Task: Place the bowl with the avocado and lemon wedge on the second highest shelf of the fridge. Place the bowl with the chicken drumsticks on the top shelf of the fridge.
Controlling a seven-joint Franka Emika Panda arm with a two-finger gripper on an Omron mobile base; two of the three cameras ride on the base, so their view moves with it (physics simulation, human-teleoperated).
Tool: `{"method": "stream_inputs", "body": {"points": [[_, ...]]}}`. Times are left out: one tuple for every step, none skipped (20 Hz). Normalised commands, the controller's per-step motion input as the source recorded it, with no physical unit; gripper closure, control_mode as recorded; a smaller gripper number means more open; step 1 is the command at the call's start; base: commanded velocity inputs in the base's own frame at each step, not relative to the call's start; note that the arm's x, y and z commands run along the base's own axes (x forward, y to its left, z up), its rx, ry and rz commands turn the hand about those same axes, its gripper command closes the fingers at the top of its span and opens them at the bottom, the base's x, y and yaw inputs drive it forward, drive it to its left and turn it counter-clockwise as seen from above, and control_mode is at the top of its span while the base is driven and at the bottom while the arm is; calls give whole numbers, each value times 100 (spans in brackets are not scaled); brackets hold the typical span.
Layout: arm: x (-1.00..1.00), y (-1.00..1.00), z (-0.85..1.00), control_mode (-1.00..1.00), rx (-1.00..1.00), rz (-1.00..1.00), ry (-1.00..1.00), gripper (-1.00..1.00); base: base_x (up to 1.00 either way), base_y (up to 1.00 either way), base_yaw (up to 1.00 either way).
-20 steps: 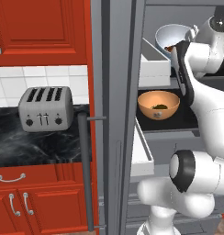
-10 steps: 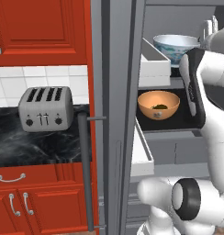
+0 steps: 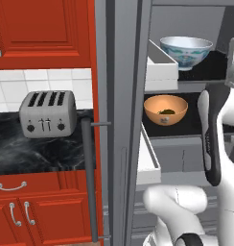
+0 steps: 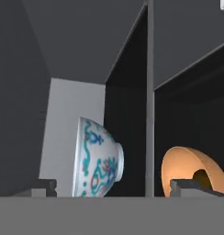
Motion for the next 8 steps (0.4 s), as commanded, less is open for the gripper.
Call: {"method": "stream_inputs", "body": {"points": [[-100, 25, -69, -100, -7, 0, 7, -100, 0, 0, 0], [-100, 25, -70, -100, -7, 0, 10, -100, 0, 0, 0], [-100, 26, -68, -100, -7, 0, 16, -100, 0, 0, 0], [-100, 27, -68, -100, -7, 0, 18, -100, 0, 0, 0], [-100, 26, -61, -100, -5, 0, 22, -100, 0, 0, 0], [-100, 26, -59, -100, -5, 0, 25, -100, 0, 0, 0], [-100, 25, -57, -100, -6, 0, 26, -100, 0, 0, 0], [-100, 25, -48, -100, -4, 0, 30, -100, 0, 0, 0]]}}
